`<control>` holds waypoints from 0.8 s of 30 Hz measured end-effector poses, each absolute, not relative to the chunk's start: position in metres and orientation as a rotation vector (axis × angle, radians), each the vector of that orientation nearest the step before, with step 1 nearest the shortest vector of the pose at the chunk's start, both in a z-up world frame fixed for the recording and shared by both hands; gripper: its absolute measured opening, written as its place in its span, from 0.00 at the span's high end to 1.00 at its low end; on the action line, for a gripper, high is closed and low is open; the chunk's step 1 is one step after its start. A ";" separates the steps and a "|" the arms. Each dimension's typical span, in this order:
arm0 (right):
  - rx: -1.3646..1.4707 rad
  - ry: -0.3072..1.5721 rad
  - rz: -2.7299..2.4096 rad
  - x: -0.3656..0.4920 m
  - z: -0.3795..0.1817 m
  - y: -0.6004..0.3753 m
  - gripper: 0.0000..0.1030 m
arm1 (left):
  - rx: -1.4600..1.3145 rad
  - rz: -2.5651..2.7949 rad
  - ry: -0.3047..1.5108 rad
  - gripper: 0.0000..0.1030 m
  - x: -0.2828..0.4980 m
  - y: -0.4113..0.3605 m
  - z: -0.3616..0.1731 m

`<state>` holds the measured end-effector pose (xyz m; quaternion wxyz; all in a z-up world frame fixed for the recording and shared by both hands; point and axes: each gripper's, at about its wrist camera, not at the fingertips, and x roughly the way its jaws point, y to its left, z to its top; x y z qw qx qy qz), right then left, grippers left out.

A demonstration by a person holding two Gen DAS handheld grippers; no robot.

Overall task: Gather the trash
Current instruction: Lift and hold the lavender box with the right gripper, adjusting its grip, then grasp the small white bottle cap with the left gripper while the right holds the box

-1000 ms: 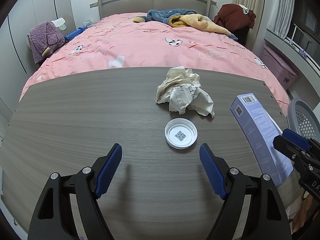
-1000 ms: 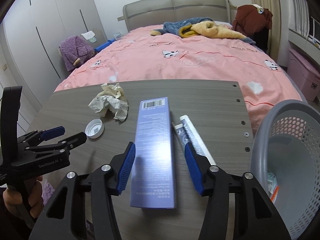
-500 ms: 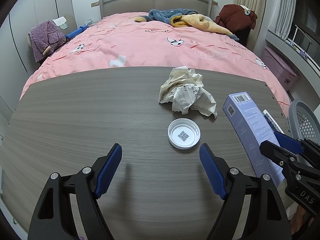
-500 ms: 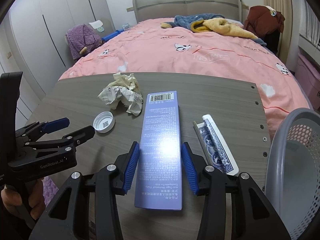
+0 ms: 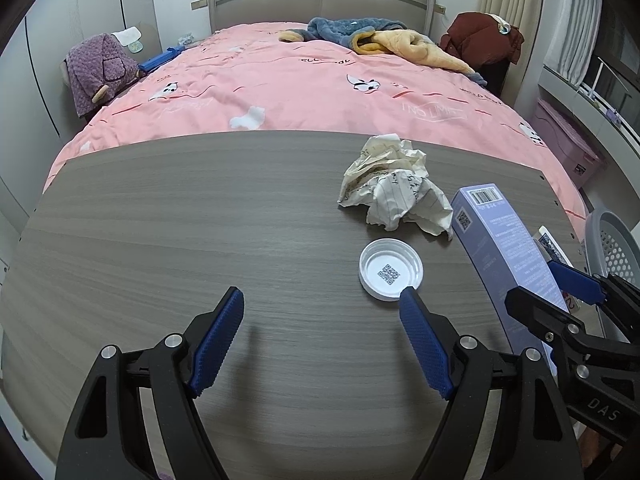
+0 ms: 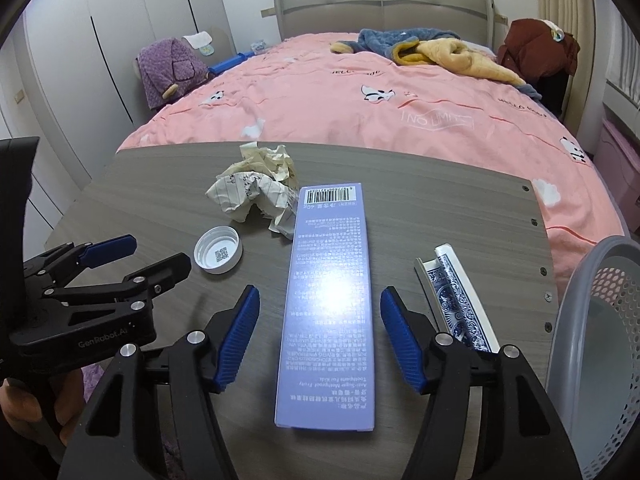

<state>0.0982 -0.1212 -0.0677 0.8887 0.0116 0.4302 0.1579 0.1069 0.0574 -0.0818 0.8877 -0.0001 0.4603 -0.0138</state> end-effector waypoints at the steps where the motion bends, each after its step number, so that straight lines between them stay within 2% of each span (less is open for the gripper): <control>1: 0.024 0.900 0.331 0.101 -0.070 -0.120 0.43 | -0.002 -0.027 0.958 0.26 0.107 0.058 -0.082; 4: 0.009 0.912 0.321 0.106 -0.075 -0.115 0.50 | -0.007 -0.021 0.955 0.26 0.107 0.062 -0.082; 5: 0.006 0.915 0.317 0.107 -0.077 -0.114 0.55 | -0.008 -0.019 0.954 0.26 0.107 0.063 -0.082; 24: 0.109 0.854 0.251 0.074 -0.058 -0.154 0.57 | -0.006 -0.078 0.981 0.26 0.111 0.047 -0.088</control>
